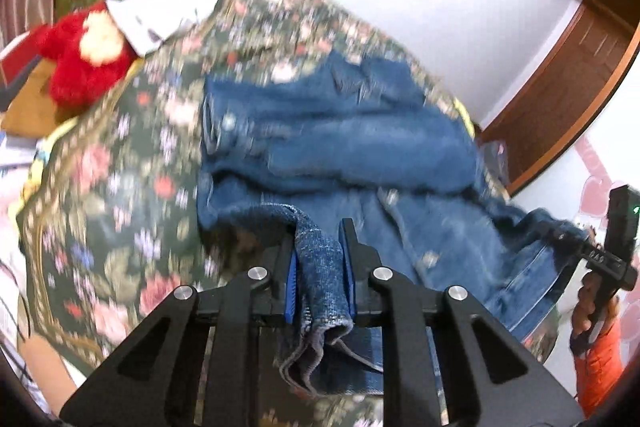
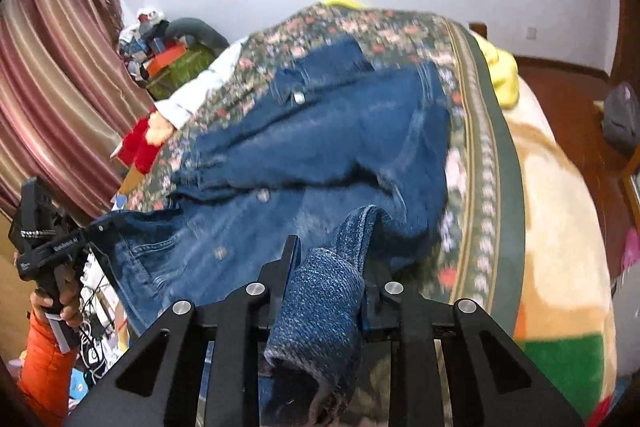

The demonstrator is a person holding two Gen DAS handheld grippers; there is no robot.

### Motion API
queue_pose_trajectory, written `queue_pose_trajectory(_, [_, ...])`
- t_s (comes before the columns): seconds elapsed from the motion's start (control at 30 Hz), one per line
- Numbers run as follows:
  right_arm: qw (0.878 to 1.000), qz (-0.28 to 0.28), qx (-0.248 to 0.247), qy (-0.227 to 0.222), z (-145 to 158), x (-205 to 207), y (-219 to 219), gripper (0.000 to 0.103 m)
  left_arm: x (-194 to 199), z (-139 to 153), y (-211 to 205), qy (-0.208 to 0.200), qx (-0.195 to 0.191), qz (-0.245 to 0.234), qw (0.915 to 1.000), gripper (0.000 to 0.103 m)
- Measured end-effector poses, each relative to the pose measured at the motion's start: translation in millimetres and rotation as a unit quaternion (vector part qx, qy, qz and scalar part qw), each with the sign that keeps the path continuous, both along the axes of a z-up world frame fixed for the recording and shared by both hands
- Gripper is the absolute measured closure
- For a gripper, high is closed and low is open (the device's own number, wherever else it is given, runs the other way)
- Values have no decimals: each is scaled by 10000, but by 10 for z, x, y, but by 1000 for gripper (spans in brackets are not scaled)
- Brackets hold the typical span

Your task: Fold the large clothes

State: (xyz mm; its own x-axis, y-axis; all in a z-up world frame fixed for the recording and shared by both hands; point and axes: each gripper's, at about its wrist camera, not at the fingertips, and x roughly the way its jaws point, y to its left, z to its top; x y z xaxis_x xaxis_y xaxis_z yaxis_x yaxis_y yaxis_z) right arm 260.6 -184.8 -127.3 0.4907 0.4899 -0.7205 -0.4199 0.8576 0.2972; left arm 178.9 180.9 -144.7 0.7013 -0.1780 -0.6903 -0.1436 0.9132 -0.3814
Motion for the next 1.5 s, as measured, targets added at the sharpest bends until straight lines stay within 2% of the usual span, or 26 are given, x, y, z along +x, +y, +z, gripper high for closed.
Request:
queue_pose_trajectory(0.13, [9996,-162,40,-241,172,273,84,83,149,197,222,-291,38,152,9995,85])
queue_pose_trajectory(0.3, [9973,-504,103,-515,349,714,149,84,442,288,476,-514,42,479,9975,85])
queue_pose_trajectory(0.47, [9937,-903,81,-666,395,1295,205,85,854,245,787,-489,-172,934,9943,85])
queue_pose_trajectory(0.57, [9924,-1051,44,-640,355,1670,276,85,1137,157,954,-380,-308,1114,9926,85])
queue_pose_trajectory(0.77, [9916,-1114,-277,-601,148,2312,539,85,1747,-136,1119,-12,-146,1289,9915,85])
queue_pose_trajectory(0.97, [9914,-1152,-547,-309,-252,2857,726,85,2207,-571,1380,406,-452,1417,9881,85])
queue_pose_trajectory(1.13, [9902,-1155,-777,114,-702,3119,774,84,2455,-987,1444,889,-460,1408,9850,84])
queue_pose_trajectory(1.2, [9913,-1077,-735,191,-776,3141,752,84,2489,-1134,1445,1031,-496,1386,9837,84])
queue_pose_trajectory(1.37, [9934,-629,-908,301,-748,3124,728,82,2505,-1145,1380,1146,-202,1169,9863,81])
queue_pose_trajectory(1.5, [9927,-296,-1130,316,-589,2999,699,78,2489,-1074,1371,1370,-128,970,9857,78])
